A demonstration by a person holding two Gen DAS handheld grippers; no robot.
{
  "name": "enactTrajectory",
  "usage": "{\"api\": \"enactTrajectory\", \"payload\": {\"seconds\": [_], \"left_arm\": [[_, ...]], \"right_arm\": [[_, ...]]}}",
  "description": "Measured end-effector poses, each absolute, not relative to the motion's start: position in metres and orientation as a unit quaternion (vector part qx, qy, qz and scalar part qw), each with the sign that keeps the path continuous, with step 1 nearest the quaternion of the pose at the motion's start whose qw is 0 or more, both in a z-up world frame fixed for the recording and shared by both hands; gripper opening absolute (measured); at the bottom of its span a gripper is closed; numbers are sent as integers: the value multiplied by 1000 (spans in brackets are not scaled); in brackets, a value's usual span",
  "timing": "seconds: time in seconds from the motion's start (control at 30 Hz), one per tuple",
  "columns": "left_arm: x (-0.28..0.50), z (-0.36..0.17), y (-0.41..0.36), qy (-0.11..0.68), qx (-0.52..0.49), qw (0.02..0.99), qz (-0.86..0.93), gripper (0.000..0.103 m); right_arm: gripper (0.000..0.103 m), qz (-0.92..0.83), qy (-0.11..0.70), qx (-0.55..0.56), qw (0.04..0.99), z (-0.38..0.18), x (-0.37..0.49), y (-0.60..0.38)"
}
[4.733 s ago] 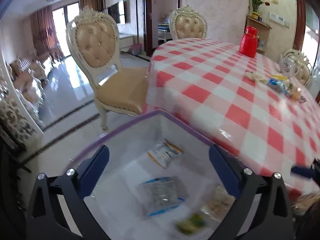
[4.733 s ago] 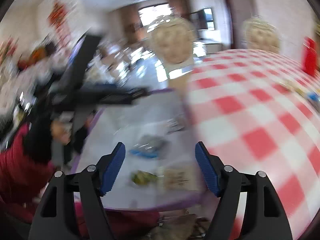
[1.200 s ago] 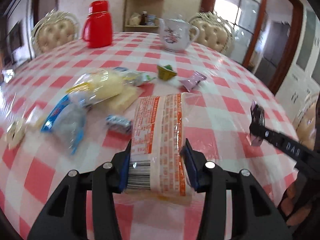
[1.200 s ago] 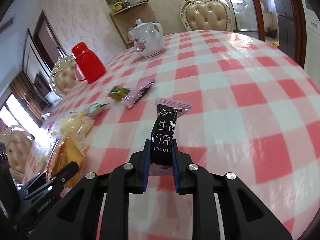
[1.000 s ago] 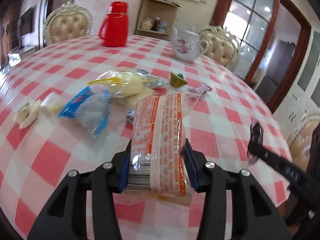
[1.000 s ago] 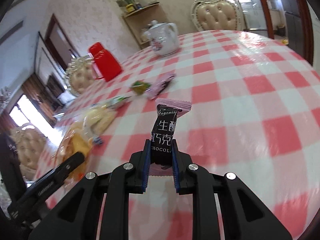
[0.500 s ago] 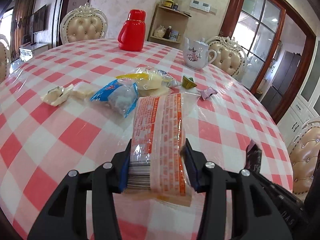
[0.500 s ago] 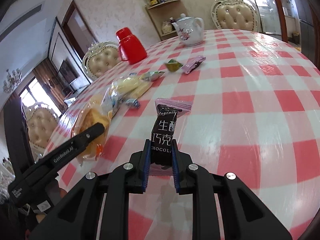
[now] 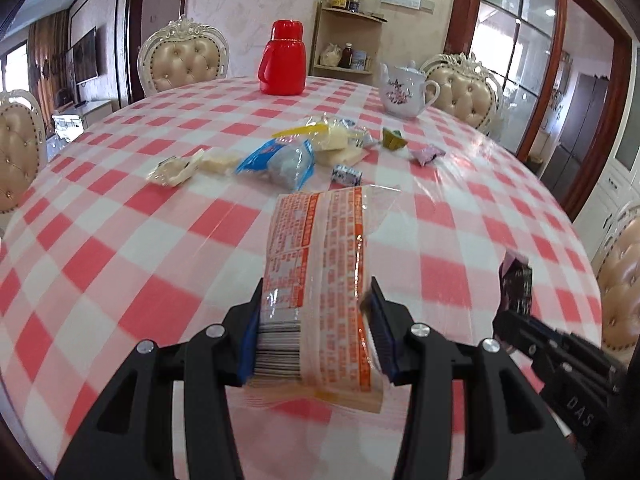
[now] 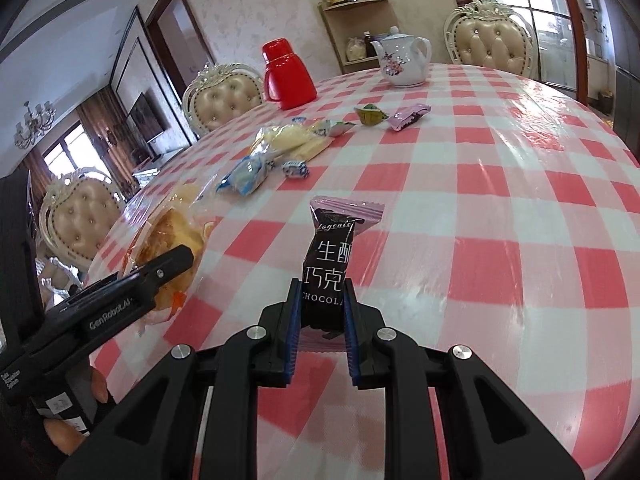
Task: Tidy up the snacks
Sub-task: 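Lift the orange packet with the left tool while the right tool holds the chocolate bar, then carry the orange packet and chocolate bar over the clear container and open both tools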
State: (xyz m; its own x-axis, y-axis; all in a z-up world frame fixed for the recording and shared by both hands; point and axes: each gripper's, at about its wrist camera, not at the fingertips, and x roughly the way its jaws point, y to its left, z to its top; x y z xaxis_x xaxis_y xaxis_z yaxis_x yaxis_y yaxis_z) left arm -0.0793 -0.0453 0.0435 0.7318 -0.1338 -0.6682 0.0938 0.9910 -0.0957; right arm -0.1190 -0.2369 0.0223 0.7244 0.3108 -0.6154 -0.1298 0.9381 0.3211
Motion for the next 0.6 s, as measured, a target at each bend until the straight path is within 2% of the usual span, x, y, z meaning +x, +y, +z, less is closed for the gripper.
{"api": "enactTrajectory", "payload": {"seconds": [0.6], "left_arm": [[-178,51,8,357,17,933,-47,47]], "right_arm": [[20,197,344,57,916,39,-180,-160]]}}
